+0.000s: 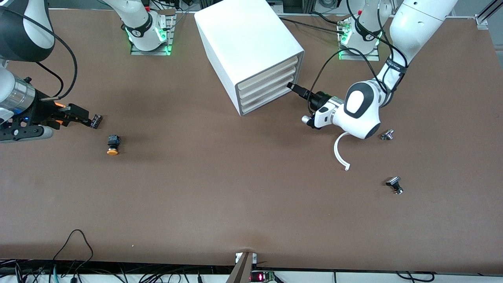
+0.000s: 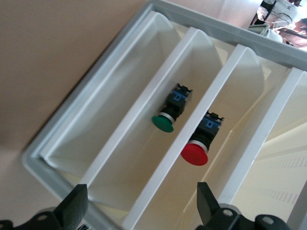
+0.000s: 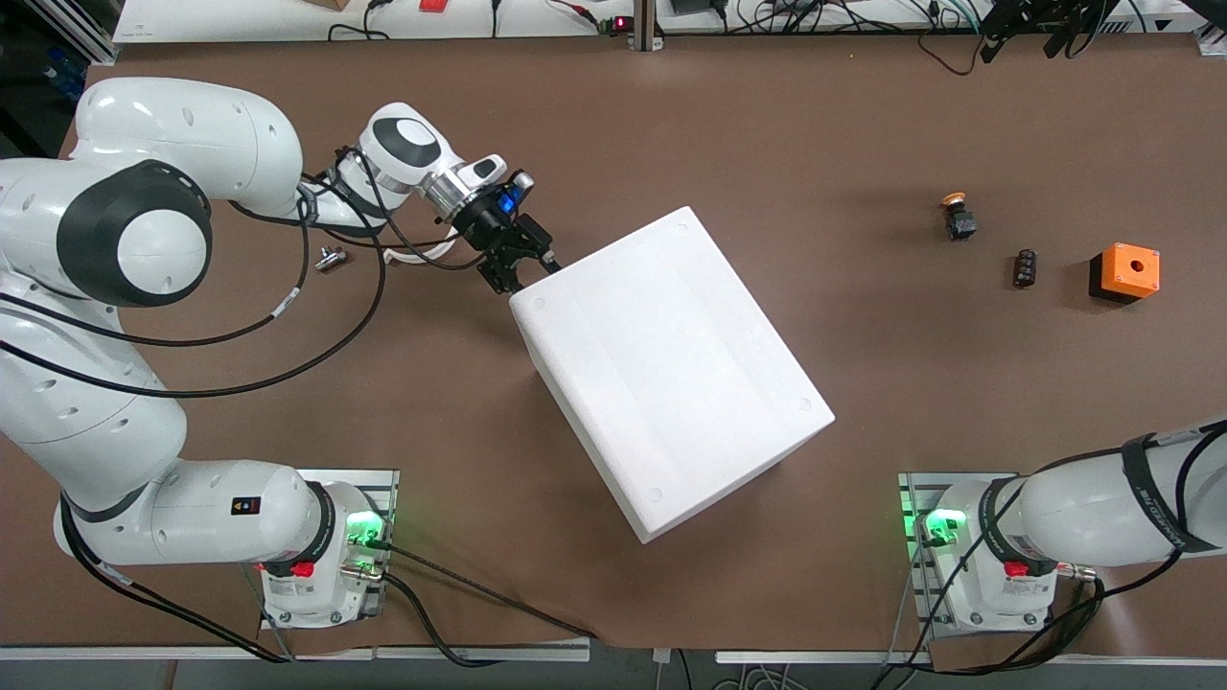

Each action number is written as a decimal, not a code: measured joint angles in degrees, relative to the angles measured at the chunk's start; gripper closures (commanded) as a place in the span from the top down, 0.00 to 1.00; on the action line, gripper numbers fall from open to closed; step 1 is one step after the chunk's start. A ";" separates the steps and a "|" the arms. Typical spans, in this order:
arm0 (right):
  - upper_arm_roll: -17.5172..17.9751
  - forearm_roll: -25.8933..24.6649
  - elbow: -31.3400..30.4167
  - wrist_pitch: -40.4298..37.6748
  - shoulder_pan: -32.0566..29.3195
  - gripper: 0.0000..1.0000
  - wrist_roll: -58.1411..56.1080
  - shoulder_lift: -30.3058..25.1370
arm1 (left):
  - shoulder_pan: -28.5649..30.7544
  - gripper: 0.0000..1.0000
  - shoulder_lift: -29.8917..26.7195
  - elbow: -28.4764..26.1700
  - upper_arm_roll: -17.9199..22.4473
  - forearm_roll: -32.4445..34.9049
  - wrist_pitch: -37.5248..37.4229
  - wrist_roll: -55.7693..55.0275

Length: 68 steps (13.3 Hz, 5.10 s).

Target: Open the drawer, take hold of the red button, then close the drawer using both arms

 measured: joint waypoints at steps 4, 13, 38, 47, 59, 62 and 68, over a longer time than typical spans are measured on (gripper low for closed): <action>0.00 4.15 -0.02 3.44 0.11 1.00 -6.36 2.55 | -1.00 0.91 0.00 -2.17 -1.36 -1.21 2.77 0.25; 4.98 4.95 0.09 12.27 3.28 1.00 -19.97 6.41 | -1.39 0.00 -0.21 -4.79 -4.88 -3.15 7.36 0.38; 15.65 -1.28 4.60 23.46 25.91 1.00 -28.43 11.90 | 3.83 1.00 -3.77 6.27 3.84 -0.26 11.32 3.03; 14.55 -1.42 8.88 23.91 34.76 1.00 -26.15 21.11 | 9.08 1.00 -13.20 19.74 9.05 29.26 10.30 2.21; 8.14 -1.48 14.27 24.08 44.83 0.95 -24.36 28.94 | 8.95 1.00 -21.40 32.17 11.41 53.68 -9.44 -4.66; 7.73 -1.58 14.27 24.07 45.31 0.85 -24.36 29.24 | 8.89 1.00 -21.29 32.11 11.42 54.65 -10.38 -5.98; 7.05 -2.10 14.39 24.16 45.54 0.39 -24.34 29.87 | 8.80 1.00 -21.27 31.90 13.97 54.35 -10.70 -7.69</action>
